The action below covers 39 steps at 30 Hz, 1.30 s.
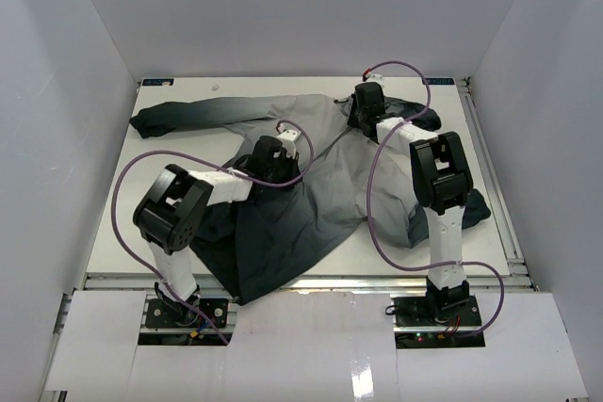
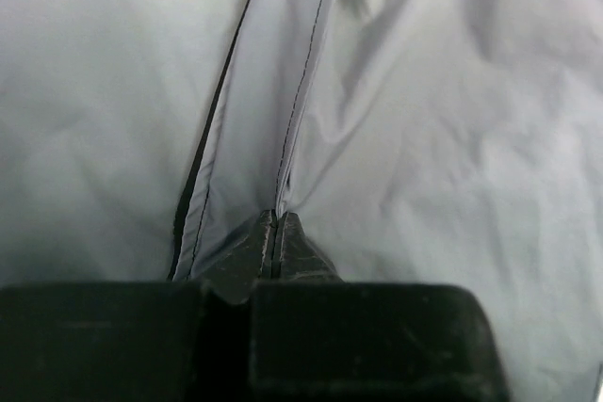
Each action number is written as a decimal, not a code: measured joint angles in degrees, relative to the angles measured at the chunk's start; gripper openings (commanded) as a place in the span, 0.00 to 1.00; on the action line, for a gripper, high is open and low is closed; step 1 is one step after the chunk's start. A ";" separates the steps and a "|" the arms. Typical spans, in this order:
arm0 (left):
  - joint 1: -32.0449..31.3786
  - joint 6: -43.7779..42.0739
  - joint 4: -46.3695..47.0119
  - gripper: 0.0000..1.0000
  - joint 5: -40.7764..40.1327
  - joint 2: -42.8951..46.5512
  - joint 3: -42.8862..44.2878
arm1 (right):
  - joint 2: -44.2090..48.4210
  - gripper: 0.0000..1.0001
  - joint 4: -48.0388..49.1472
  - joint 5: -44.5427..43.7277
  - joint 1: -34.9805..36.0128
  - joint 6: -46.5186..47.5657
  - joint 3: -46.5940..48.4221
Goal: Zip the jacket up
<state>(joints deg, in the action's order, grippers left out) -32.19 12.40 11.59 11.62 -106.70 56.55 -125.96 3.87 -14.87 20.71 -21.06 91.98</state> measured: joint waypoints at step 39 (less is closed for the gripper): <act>-13.48 9.70 23.38 0.24 -24.74 15.87 -29.55 | 42.37 0.17 49.70 5.70 -0.71 -6.97 -75.42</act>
<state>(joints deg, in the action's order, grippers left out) -45.67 22.10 34.97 -13.13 -90.83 27.00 -83.59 53.57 -9.17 20.00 -28.03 16.56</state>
